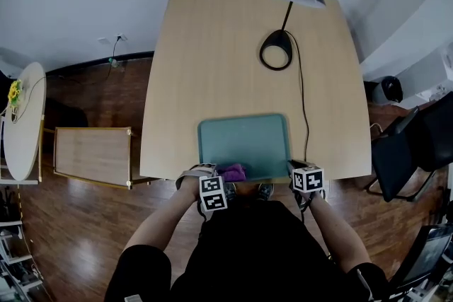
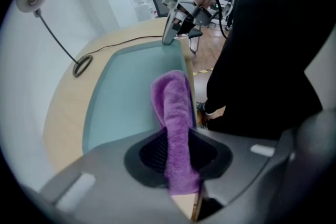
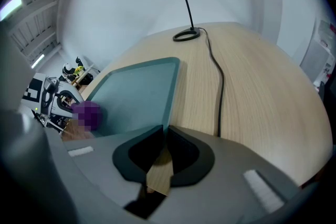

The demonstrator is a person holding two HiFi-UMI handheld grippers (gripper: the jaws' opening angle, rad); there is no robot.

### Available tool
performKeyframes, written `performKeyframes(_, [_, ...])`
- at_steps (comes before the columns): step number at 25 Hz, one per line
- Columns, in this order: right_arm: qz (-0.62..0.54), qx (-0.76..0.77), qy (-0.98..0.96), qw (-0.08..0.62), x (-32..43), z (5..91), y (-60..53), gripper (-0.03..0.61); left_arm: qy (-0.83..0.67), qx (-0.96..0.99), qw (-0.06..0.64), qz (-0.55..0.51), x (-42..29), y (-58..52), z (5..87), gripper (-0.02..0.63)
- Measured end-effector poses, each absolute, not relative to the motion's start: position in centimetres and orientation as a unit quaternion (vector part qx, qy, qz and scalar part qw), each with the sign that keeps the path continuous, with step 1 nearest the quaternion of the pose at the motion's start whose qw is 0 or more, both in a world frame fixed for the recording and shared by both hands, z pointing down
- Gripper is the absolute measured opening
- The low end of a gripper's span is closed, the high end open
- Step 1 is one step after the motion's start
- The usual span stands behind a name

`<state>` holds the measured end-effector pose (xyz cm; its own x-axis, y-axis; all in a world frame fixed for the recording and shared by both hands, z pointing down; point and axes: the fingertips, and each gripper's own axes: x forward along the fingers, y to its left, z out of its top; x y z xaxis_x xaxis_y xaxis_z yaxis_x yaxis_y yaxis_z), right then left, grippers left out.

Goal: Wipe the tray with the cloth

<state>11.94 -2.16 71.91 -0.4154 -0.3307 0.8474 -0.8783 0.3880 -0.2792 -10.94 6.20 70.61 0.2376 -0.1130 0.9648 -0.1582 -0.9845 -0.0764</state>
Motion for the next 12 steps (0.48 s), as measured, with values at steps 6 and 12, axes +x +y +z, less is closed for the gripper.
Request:
performKeyframes(6, [0.380,0.403,-0.750,0.362,11.9,72.0,-1.9,0.034,-0.102,0.758,-0.001,0.644,-15.6,-1.8,71.2,0.106])
performKeyframes(12, [0.381,0.404,-0.750,0.361,11.7,71.7,-1.9,0.034,-0.198,0.718,0.001,0.667,-20.4,-11.4,70.5,0.106])
